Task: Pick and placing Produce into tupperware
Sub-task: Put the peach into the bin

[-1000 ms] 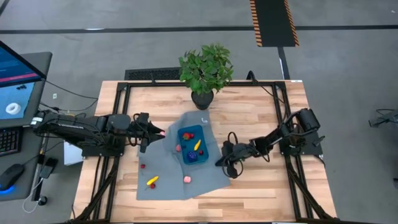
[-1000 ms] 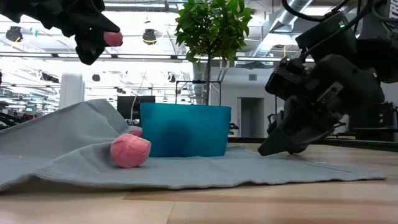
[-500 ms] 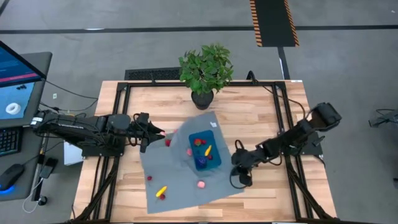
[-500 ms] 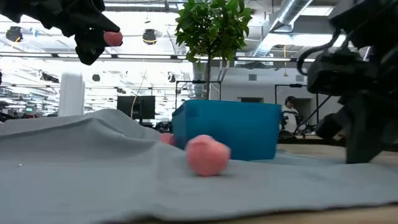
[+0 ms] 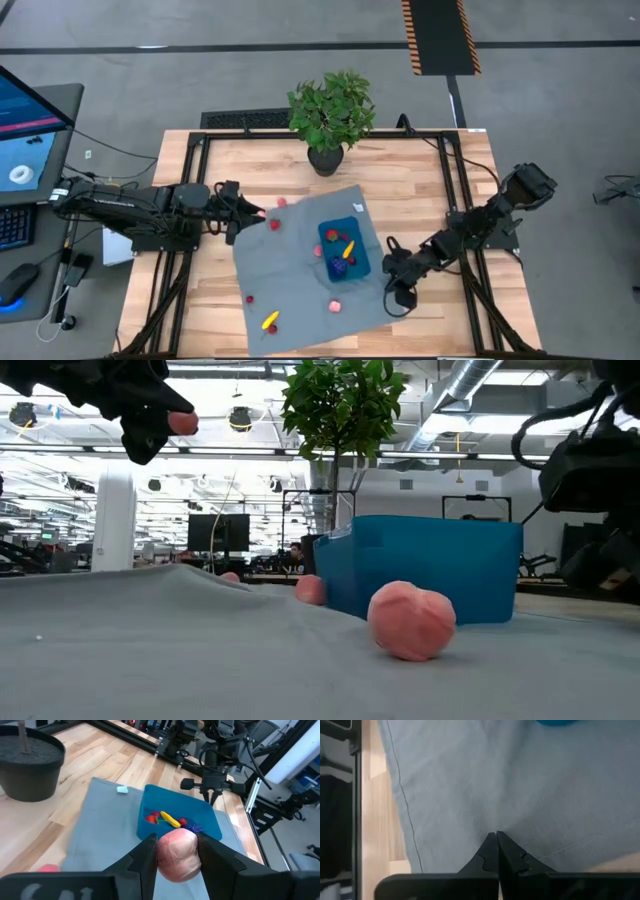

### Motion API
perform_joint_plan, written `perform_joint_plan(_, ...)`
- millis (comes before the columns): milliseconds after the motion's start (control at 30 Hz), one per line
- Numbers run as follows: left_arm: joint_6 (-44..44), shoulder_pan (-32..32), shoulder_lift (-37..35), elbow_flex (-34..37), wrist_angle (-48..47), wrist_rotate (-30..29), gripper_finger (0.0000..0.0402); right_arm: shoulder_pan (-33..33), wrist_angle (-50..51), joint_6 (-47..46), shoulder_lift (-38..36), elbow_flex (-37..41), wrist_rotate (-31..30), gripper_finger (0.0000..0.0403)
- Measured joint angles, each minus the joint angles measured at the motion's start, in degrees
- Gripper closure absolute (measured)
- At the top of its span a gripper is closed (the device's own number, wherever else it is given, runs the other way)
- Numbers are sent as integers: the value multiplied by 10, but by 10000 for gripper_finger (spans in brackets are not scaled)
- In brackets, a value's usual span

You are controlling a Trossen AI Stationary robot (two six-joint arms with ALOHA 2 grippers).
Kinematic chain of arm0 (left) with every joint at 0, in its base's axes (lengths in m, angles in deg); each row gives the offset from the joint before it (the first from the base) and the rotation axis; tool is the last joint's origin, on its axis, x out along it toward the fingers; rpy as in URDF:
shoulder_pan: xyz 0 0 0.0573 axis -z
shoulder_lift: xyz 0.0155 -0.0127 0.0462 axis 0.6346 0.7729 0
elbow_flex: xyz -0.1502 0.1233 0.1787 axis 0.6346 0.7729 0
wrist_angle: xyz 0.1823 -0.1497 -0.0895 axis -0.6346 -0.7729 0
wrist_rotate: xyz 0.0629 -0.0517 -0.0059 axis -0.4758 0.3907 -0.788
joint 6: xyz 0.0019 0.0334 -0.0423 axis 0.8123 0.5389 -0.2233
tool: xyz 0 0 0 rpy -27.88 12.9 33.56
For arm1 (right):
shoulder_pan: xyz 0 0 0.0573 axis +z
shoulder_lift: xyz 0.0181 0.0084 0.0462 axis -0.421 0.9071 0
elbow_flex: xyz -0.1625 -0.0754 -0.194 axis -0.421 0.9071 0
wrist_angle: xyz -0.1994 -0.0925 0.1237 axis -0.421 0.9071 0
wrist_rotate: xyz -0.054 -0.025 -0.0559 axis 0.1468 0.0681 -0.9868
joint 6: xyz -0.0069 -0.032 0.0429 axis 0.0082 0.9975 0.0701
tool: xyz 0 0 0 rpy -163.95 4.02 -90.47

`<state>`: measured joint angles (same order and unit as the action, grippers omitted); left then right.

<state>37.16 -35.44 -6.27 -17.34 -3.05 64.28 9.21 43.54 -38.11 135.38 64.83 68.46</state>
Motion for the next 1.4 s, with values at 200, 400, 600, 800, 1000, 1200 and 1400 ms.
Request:
perform_joint_plan(200, -1, 0, 0, 0, 3, -9, 285, 9, -3, 4, 0, 0, -24, 390)
perform_joint_plan(400, 0, 0, 0, 0, 41, -21, 285, 10, -15, 77, -32, 5, -53, 383)
perform_joint_plan(600, 6, 0, 0, 0, 60, -23, 285, 7, -11, 191, -133, 3, -119, 385)
perform_joint_plan(800, 12, 0, 0, 0, 58, -23, 285, 7, 13, 283, -250, 2, -186, 374)
perform_joint_plan(1000, 21, 0, 5, 0, 59, -31, 285, 4, 4, 416, -349, 2, -222, 374)
perform_joint_plan(1200, 22, 0, 28, -1, 64, -31, 285, -74, -16, 488, -465, 44, -222, 371)
perform_joint_plan(1400, 43, 0, 58, -1, 94, -19, 285, -184, -16, 478, -616, 118, -121, 373)
